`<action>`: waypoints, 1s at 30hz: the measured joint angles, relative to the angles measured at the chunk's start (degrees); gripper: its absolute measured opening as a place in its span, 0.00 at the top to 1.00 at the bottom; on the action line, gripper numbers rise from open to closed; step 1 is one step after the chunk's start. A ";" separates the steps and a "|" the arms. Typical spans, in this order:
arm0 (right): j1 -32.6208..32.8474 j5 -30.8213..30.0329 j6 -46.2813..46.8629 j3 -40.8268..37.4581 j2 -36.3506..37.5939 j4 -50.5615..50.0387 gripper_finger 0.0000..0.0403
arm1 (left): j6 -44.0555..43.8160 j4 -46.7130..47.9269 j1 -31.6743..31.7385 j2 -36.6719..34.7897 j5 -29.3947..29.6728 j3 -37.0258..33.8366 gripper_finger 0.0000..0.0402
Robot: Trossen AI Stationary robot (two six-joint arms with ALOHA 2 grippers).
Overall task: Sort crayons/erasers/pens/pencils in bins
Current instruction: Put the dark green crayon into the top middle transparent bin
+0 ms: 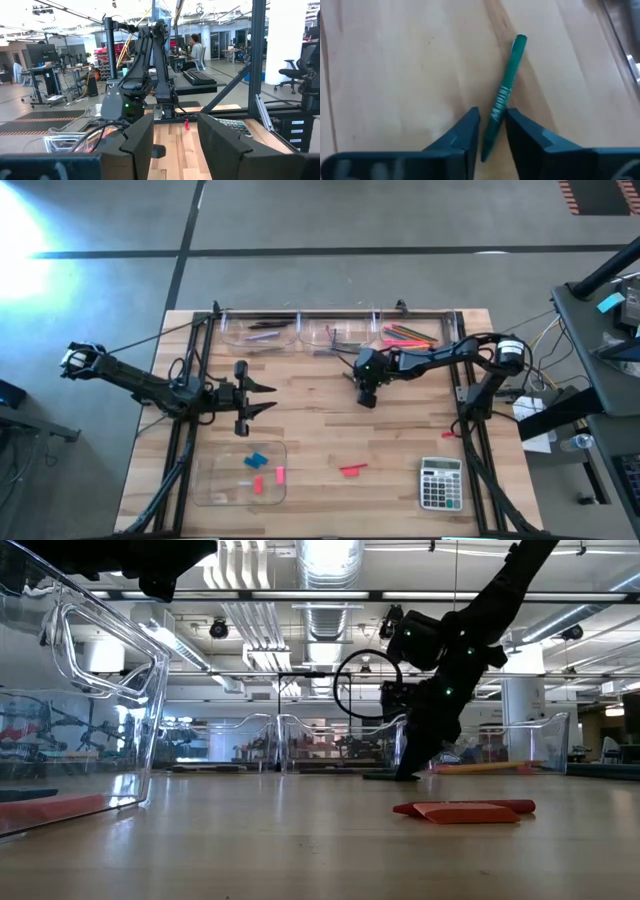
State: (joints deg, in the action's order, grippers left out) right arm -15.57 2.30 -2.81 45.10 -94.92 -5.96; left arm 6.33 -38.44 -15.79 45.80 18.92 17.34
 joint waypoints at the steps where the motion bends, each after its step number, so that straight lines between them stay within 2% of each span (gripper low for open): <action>1: 0.39 -0.41 -0.08 -0.02 0.15 -0.06 0.77 | 0.00 0.00 0.02 0.00 0.00 0.00 0.66; 10: 1.72 -2.16 0.91 -0.02 0.35 -1.49 0.96 | 0.00 0.00 0.00 0.00 0.00 0.00 0.66; 16: 2.85 -2.79 2.04 -0.19 2.25 -2.46 0.96 | 0.01 0.00 0.02 0.00 0.00 0.00 0.66; 30: 6.38 -1.88 4.42 -0.50 14.51 -3.90 0.97 | 0.00 -0.02 0.00 0.00 0.00 0.00 0.66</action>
State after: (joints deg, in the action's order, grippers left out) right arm -9.19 0.42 1.60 44.60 -80.41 -9.86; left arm 6.33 -38.46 -15.79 45.80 18.92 17.34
